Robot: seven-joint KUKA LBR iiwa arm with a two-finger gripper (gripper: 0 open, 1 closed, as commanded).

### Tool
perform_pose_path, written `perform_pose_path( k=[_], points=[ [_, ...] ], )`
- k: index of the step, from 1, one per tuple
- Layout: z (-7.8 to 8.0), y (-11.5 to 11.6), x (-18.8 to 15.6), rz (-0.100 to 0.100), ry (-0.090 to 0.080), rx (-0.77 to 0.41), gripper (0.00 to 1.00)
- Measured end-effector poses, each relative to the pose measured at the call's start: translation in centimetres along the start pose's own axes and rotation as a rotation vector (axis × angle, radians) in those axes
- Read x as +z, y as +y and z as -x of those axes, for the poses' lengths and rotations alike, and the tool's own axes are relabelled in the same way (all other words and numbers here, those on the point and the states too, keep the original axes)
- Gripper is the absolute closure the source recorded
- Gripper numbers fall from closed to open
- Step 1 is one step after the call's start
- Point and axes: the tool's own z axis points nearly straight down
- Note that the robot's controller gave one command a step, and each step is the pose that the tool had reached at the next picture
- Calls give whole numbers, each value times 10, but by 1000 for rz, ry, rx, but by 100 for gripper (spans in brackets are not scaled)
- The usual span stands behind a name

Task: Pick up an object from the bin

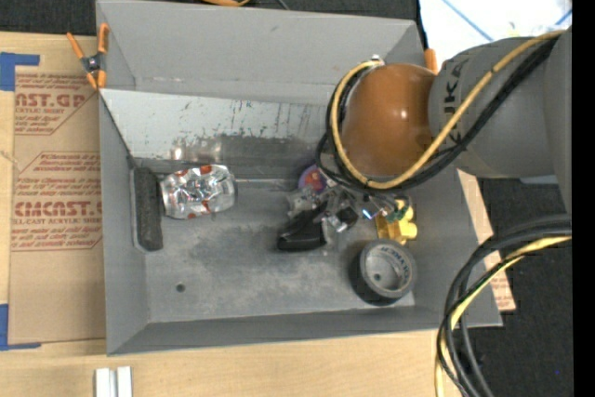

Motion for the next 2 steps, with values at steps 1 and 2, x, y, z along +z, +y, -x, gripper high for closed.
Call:
perform_pose_path(
  k=[1, 2],
  points=[
    [-4, 26, -18, 1, -2, -11, 100],
    [-20, 18, 5, 10, 6, -73, 100]
  ],
)
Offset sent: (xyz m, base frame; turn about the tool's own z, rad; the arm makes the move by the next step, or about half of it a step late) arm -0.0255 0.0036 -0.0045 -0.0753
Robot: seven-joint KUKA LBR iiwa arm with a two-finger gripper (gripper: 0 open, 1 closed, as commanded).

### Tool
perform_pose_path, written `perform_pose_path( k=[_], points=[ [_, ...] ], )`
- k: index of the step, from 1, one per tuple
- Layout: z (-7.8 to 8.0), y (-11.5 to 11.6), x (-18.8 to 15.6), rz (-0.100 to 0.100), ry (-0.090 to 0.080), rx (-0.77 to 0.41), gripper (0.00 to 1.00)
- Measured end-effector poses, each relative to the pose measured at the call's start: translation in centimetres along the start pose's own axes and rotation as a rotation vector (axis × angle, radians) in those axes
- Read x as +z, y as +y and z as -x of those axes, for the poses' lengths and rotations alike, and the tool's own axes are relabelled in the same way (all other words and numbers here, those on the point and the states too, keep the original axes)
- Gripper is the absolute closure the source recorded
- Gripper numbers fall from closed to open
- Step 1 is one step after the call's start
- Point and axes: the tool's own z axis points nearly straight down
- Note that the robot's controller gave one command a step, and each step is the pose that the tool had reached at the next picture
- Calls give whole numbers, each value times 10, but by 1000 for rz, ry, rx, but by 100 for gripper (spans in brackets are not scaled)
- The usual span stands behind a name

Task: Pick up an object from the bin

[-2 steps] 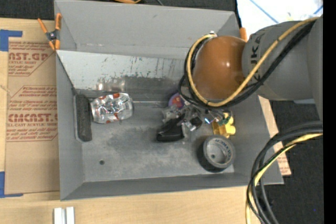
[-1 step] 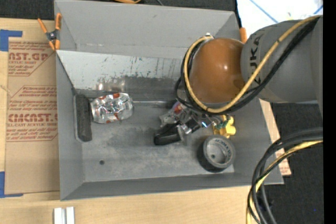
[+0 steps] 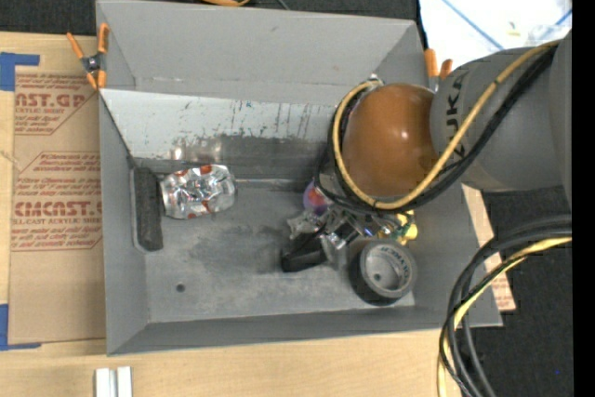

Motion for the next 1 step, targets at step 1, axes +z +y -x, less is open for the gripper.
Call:
perform_pose_path(
  k=[1],
  points=[
    [21, -1, -104, -9, -10, 29, 100]
  ],
)
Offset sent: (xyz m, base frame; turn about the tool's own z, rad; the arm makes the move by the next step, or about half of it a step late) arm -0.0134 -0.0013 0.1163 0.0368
